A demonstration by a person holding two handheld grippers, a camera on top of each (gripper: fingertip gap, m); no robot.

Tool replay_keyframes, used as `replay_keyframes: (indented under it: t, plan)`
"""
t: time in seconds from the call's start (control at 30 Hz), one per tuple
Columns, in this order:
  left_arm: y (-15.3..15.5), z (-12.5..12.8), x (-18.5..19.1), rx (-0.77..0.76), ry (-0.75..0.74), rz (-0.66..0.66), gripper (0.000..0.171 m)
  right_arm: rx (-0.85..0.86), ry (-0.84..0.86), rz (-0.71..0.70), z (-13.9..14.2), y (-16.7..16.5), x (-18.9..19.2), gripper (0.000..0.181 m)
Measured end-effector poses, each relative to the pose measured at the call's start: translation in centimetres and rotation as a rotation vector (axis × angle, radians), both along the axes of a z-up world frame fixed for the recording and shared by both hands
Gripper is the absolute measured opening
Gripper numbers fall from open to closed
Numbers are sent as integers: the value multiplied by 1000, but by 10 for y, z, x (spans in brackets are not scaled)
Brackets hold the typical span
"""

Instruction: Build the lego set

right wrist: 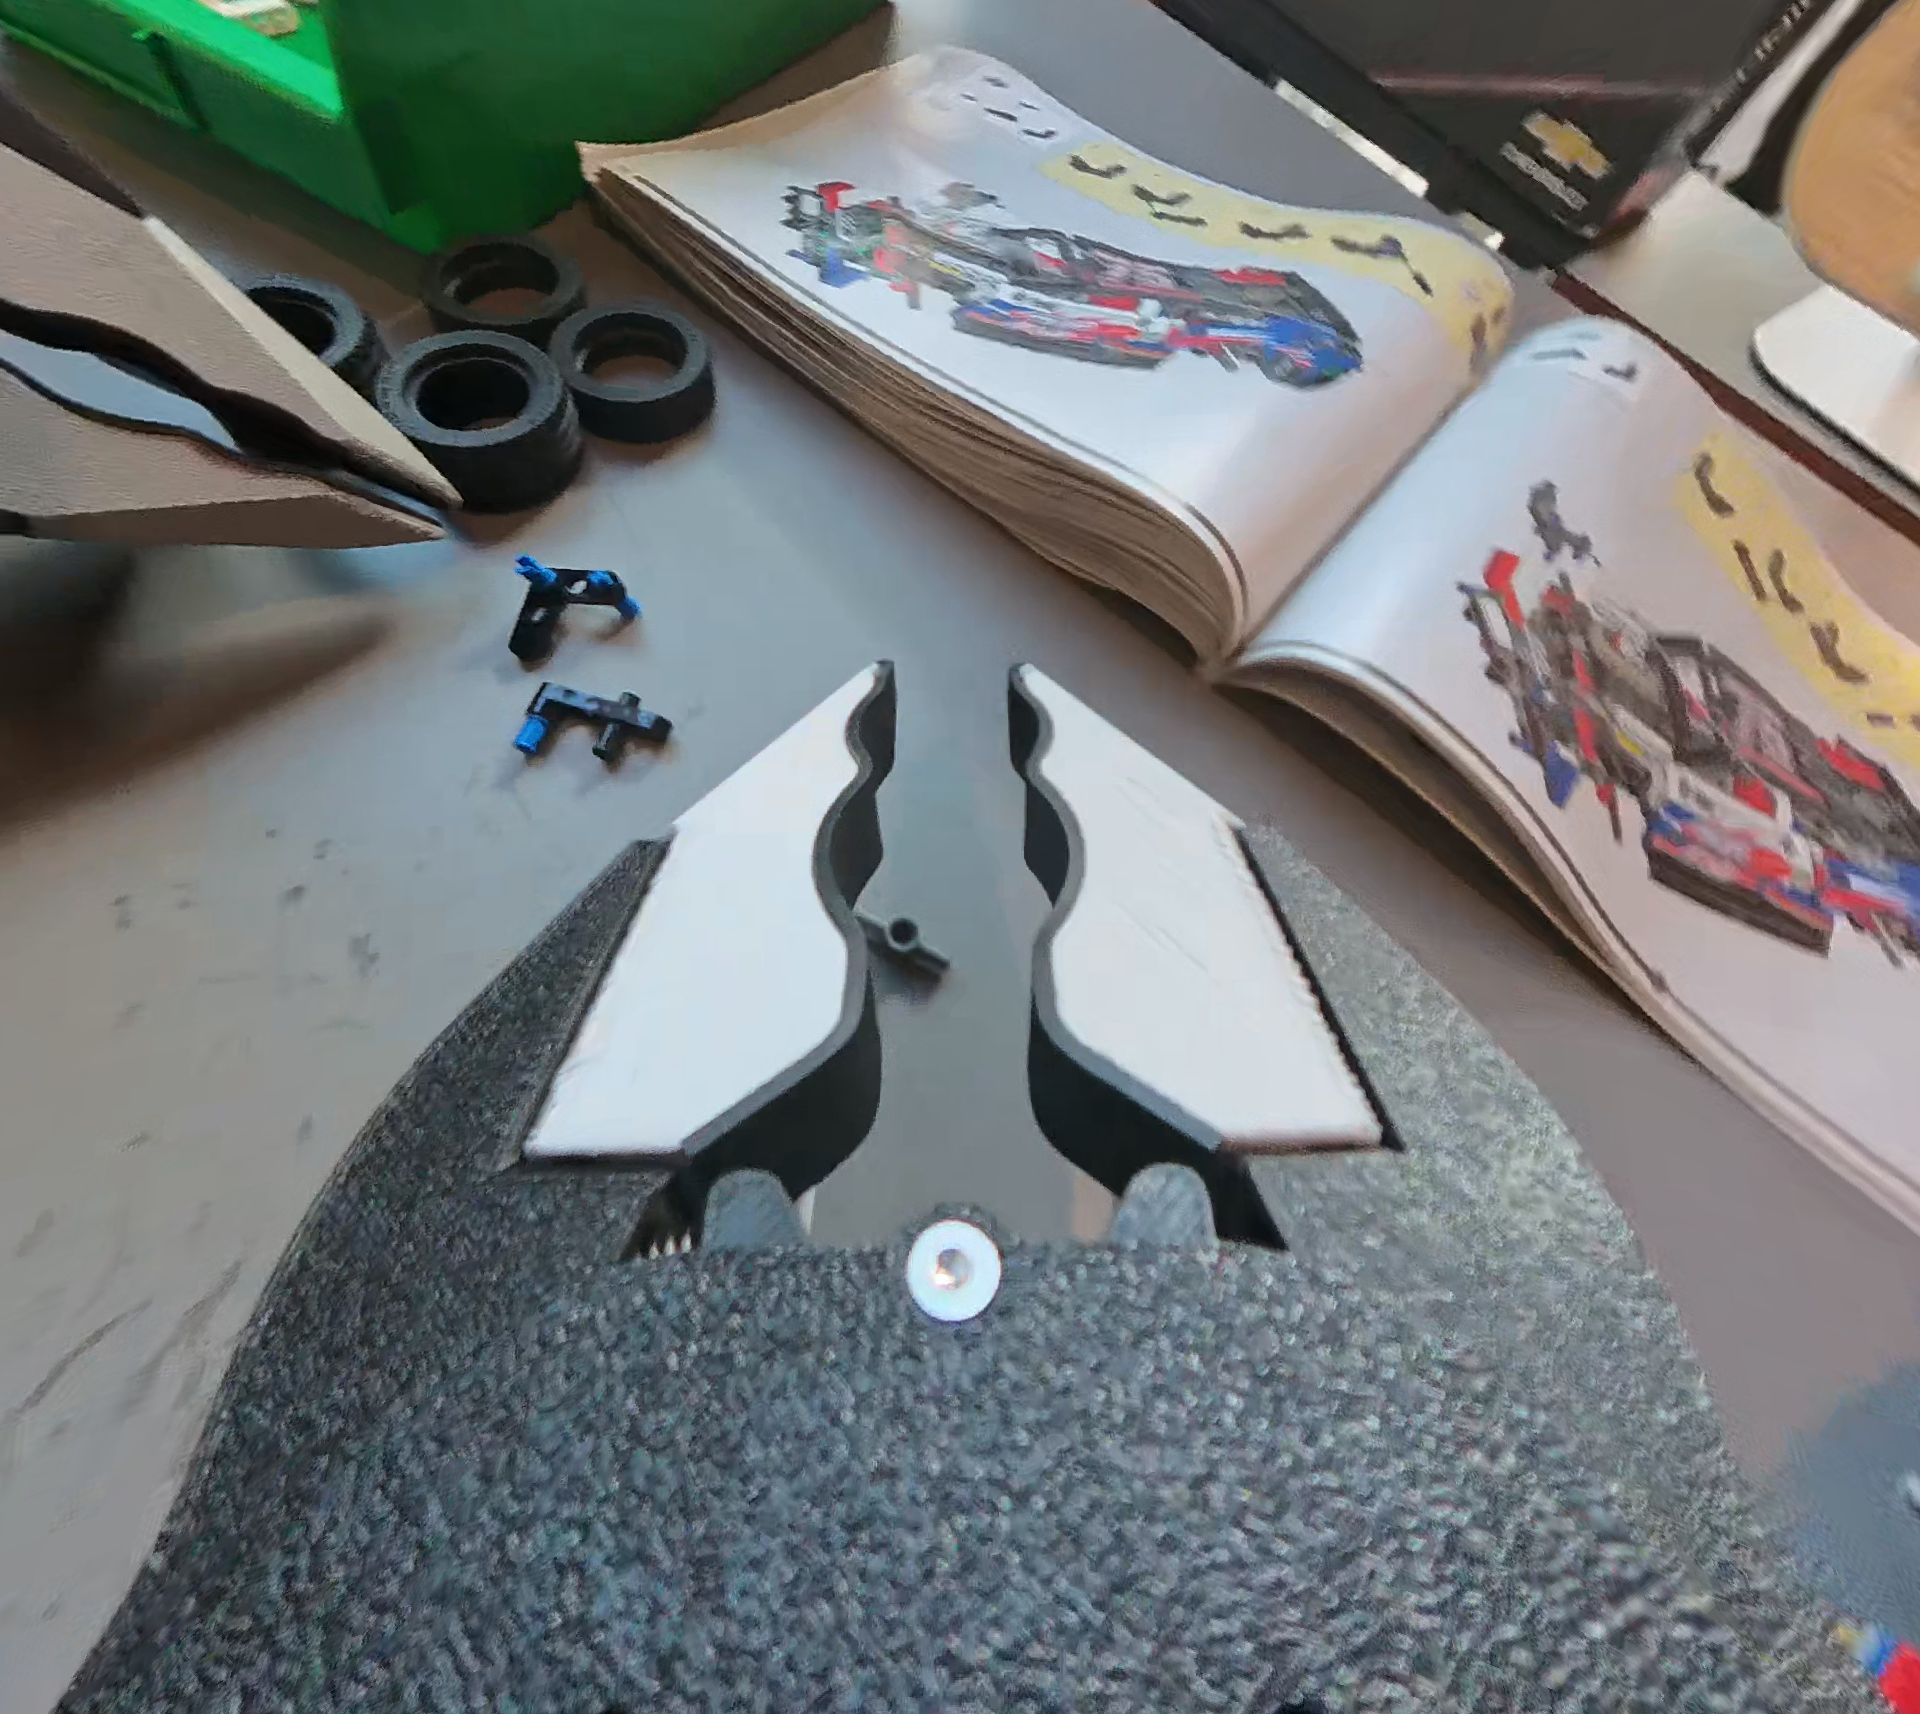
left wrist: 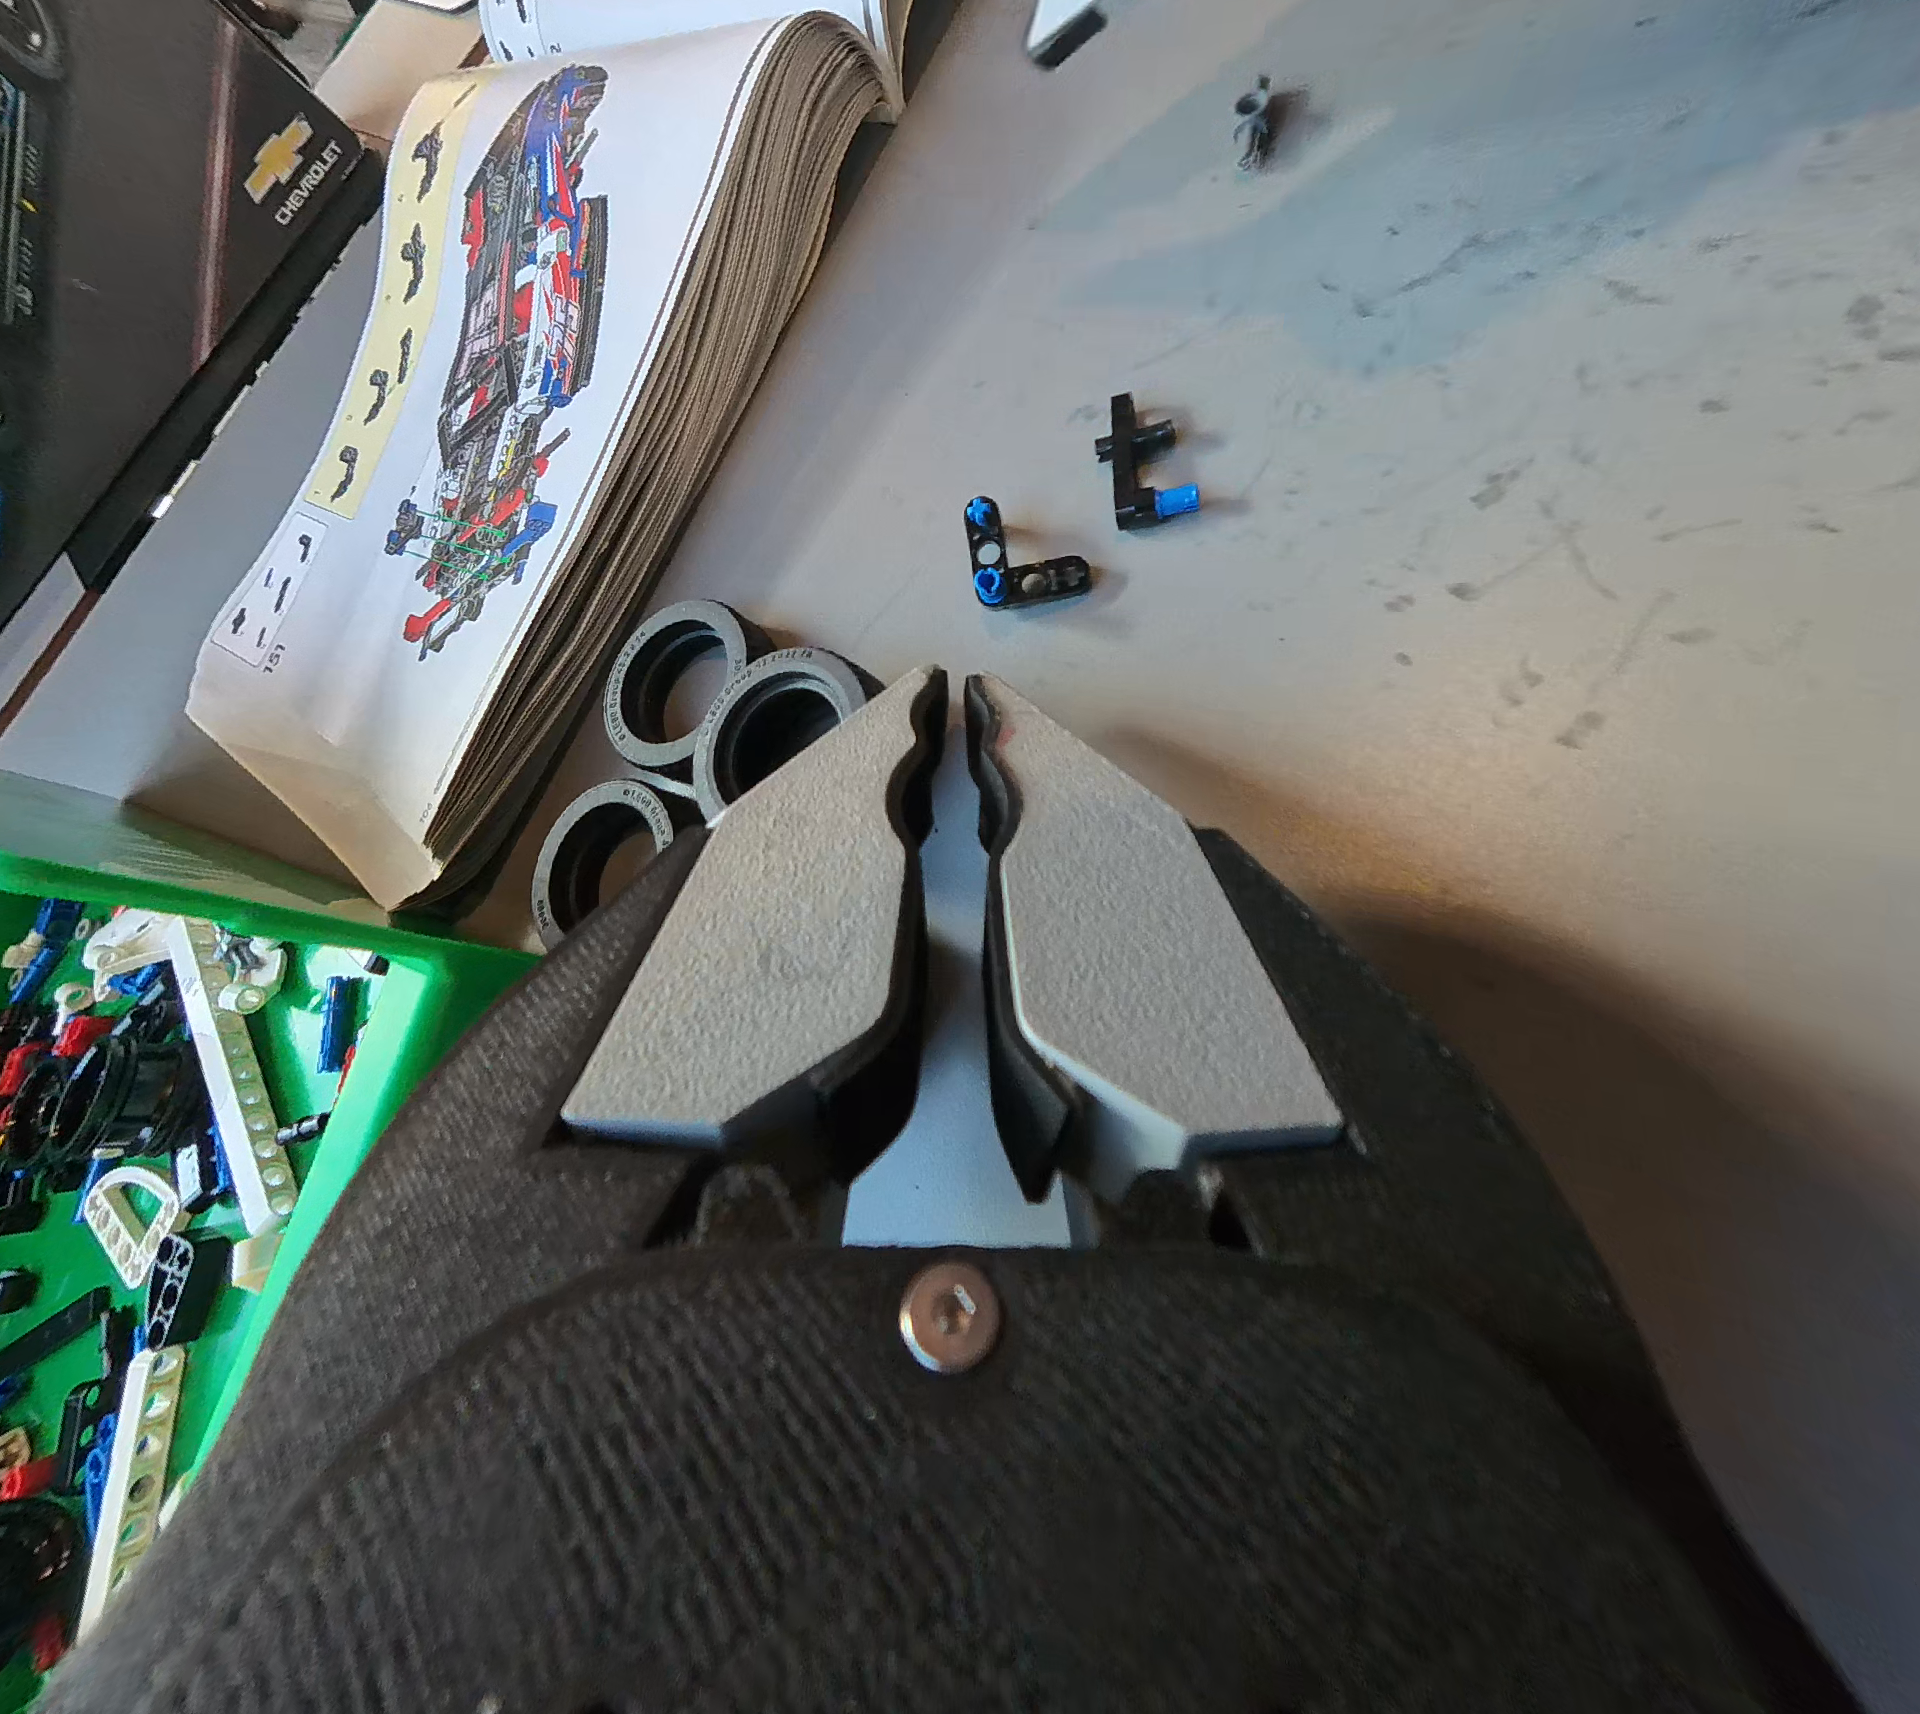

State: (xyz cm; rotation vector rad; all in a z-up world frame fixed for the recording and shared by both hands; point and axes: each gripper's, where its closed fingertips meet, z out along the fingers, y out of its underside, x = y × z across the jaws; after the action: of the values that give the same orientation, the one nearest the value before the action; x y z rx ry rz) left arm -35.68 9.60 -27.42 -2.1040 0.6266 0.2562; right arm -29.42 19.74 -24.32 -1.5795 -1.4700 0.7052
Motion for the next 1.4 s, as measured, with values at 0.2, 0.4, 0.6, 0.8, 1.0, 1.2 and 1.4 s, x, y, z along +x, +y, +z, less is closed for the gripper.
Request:
replay_keyframes:
  t: [0.2,0.4,0.6,0.8,1.0,1.2,1.4]
  plan:
    - [0,-1,0,3,28,4,1,-117,-55,-94,-20,3,34,22]
    - [0,-3,0,10,86,4,1,-142,-117,-124,-30,-3,55,25]
    - [-1,5,4,56,68,-21,0,-254,-143,-78,-36,-4,50,27]
    - [-1,5,6,64,86,-31,0,-248,-202,-4,-42,-4,42,26]
    - [0,4,8,70,118,-43,0,-263,-219,74,-45,-16,42,3]
    - [0,1,9,65,155,-46,0,-199,-212,85,-42,-18,36,2]
    - [1,5,8,81,135,-47,0,-191,-102,150,-19,-30,19,2]
